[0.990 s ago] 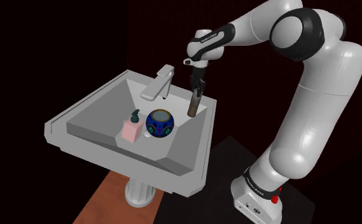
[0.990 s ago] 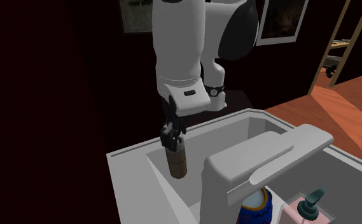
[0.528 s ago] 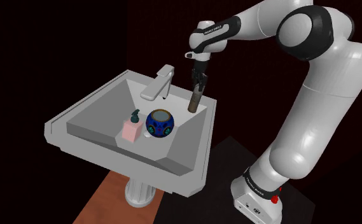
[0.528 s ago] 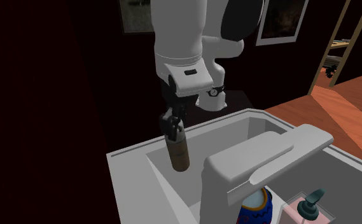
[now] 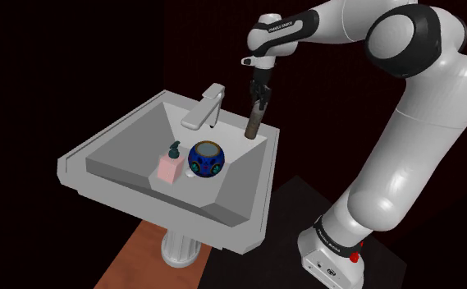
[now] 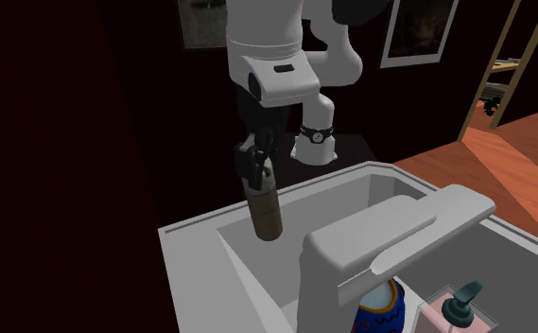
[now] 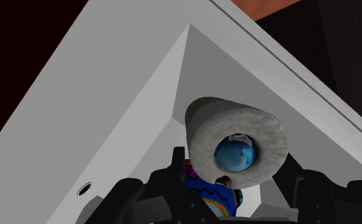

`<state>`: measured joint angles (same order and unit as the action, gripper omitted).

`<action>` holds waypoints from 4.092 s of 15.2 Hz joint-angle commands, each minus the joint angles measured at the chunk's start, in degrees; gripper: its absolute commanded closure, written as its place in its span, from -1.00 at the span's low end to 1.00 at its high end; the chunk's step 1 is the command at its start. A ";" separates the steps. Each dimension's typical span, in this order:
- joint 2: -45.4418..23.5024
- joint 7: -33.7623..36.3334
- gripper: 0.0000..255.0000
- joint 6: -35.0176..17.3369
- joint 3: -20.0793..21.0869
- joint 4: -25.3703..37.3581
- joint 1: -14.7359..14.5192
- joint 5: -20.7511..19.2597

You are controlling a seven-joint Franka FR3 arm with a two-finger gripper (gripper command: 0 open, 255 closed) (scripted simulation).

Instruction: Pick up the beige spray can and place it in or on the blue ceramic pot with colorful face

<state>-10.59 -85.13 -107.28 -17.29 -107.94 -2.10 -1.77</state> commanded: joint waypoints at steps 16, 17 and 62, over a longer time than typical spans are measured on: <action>-1.74 15.21 1.00 9.63 6.89 10.75 -9.10 2.30; -1.86 15.21 1.00 8.90 6.90 10.15 -9.10 2.32; -5.95 15.13 -1.00 1.59 7.71 6.89 -8.38 2.89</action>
<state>-15.42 -69.73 -99.14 -9.46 -100.23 -10.68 1.17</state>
